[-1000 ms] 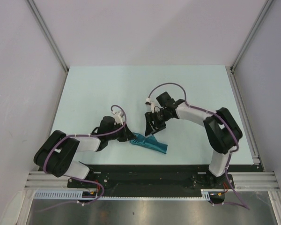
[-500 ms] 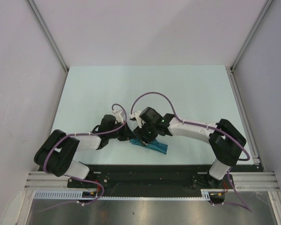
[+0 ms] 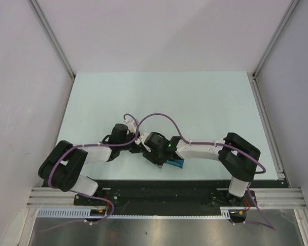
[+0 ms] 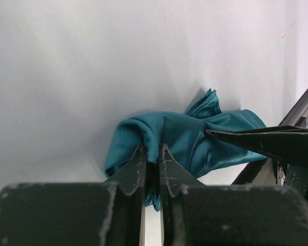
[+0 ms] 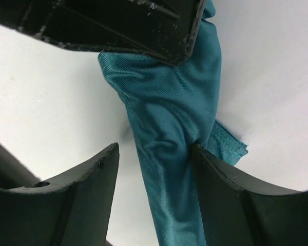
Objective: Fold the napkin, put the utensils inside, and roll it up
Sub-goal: Roll the napkin with the utensil
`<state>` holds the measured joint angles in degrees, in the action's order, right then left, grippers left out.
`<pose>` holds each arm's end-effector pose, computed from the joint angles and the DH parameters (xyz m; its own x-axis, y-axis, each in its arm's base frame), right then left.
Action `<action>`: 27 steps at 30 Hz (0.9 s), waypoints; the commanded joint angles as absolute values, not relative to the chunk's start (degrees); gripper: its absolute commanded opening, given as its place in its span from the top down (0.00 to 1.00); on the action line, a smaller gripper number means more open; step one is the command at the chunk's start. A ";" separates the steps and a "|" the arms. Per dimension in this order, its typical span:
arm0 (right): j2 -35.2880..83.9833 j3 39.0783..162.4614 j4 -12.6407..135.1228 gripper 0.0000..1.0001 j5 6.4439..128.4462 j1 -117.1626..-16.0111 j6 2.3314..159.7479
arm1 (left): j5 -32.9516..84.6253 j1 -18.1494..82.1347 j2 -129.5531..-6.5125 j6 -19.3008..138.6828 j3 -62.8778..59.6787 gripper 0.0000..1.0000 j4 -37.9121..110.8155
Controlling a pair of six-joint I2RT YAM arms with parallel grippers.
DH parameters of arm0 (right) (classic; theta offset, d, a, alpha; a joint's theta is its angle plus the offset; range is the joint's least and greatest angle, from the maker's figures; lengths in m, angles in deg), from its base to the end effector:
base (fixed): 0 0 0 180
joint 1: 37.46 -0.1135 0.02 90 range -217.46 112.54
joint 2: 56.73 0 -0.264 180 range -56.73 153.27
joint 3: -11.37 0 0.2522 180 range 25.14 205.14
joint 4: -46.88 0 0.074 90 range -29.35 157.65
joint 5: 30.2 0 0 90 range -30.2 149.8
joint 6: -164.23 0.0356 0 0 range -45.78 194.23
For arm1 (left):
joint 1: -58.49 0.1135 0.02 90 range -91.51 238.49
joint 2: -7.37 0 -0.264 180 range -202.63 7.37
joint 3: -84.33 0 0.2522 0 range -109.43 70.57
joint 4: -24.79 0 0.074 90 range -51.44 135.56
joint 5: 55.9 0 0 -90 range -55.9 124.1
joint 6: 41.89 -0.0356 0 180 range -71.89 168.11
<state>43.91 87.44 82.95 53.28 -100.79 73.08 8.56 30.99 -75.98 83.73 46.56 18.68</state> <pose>0.1615 0.3125 0.1728 -0.3738 -0.7886 -0.4882 -0.8705 0.4800 -0.1088 0.2128 -0.1281 0.1281 -0.8729 -0.1380 -0.4679 0.2503 0.6966 -0.6724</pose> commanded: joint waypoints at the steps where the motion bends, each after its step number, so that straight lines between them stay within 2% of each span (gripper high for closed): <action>1: 46.36 86.57 81.56 0.39 51.27 -100.39 72.38 | 8.00 30.72 -76.48 82.74 44.29 0.99 18.52; 3: 47.41 86.66 81.65 0.43 52.94 -99.17 72.64 | 7.82 30.63 -76.39 82.83 43.94 0.97 18.34; 5: 48.12 86.66 81.83 0.52 57.15 -97.67 73.34 | 7.64 30.63 -76.04 82.92 43.50 0.91 18.43; 8: 49.00 86.66 82.44 0.63 64.62 -94.77 73.96 | 8.78 30.89 -74.63 82.57 42.54 0.77 20.01; 9: 49.26 86.57 82.70 0.68 68.55 -94.07 73.96 | 9.13 31.33 -74.11 82.22 42.27 0.72 20.45; 10: 49.44 86.48 82.97 0.69 70.59 -92.58 73.96 | 9.40 31.68 -73.14 82.13 42.01 0.59 21.49; 13: 50.49 86.83 83.76 0.73 80.78 -89.07 75.54 | 10.19 33.00 -71.30 81.34 41.39 0.35 23.51; 14: 50.84 87.01 83.76 0.73 83.33 -88.01 76.15 | 10.54 33.26 -70.07 81.07 41.22 0.32 24.05; 18: 52.86 87.45 83.85 0.75 96.24 -84.14 77.74 | 11.86 33.36 -66.72 79.58 42.62 0.27 24.59; 27: 58.40 89.21 82.88 0.76 109.46 -78.51 80.20 | 8.61 33.27 -70.22 82.21 46.84 0.26 15.46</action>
